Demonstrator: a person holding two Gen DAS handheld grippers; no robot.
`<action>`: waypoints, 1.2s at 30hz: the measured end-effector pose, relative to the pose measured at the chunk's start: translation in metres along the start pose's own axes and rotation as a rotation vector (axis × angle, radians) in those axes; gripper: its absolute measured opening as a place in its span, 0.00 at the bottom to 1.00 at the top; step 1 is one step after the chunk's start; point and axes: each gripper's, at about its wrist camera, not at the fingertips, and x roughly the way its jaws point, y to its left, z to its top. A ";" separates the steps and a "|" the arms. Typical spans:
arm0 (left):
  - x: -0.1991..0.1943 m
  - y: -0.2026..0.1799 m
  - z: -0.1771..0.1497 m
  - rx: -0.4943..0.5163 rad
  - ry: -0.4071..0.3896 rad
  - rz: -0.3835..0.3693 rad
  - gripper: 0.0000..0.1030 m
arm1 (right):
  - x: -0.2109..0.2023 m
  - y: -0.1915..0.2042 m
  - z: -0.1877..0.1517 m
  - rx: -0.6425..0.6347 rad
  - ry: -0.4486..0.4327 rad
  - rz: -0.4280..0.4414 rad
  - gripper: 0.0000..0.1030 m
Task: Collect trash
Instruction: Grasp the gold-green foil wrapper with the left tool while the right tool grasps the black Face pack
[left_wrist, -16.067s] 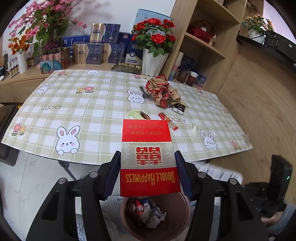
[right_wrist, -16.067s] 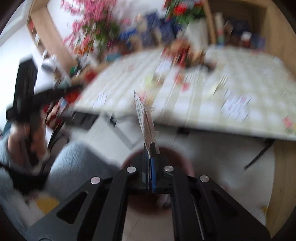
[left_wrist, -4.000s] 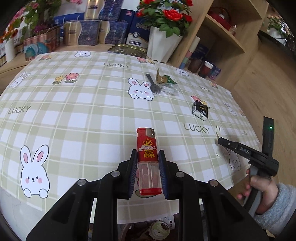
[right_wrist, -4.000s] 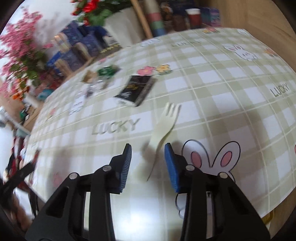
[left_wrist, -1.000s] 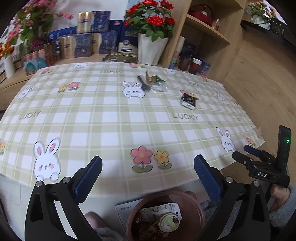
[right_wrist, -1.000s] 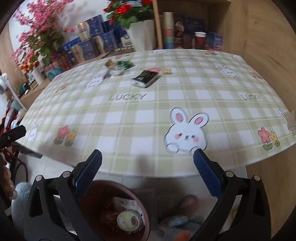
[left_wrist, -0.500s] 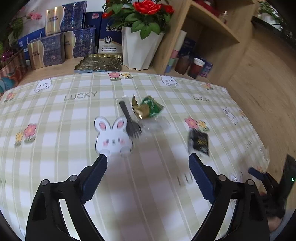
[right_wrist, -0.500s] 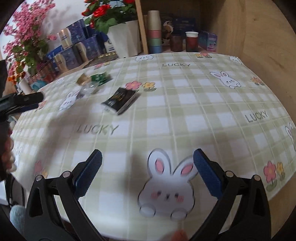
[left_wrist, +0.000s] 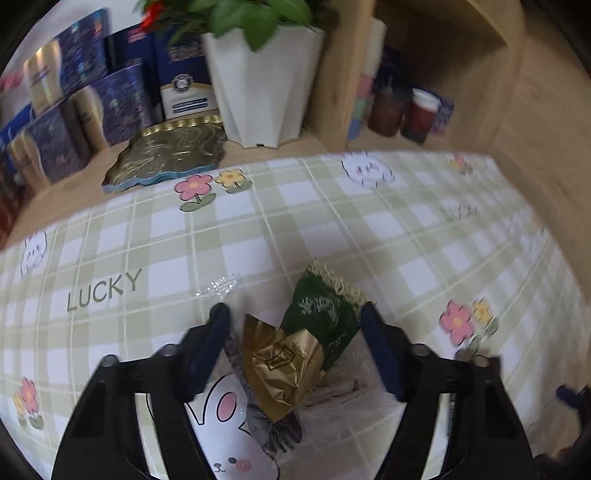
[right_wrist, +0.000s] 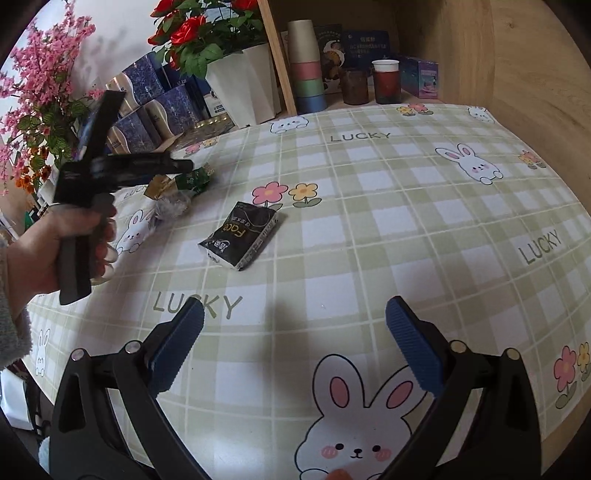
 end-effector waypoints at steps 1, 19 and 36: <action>0.003 -0.004 -0.004 0.028 0.015 0.021 0.38 | 0.001 0.000 0.000 -0.005 0.003 -0.003 0.94; -0.098 -0.043 -0.088 -0.017 -0.013 -0.199 0.21 | 0.006 -0.002 0.004 0.065 0.048 0.055 0.77; -0.195 0.025 -0.141 -0.239 -0.131 -0.106 0.21 | 0.085 0.060 0.059 -0.022 0.107 -0.099 0.64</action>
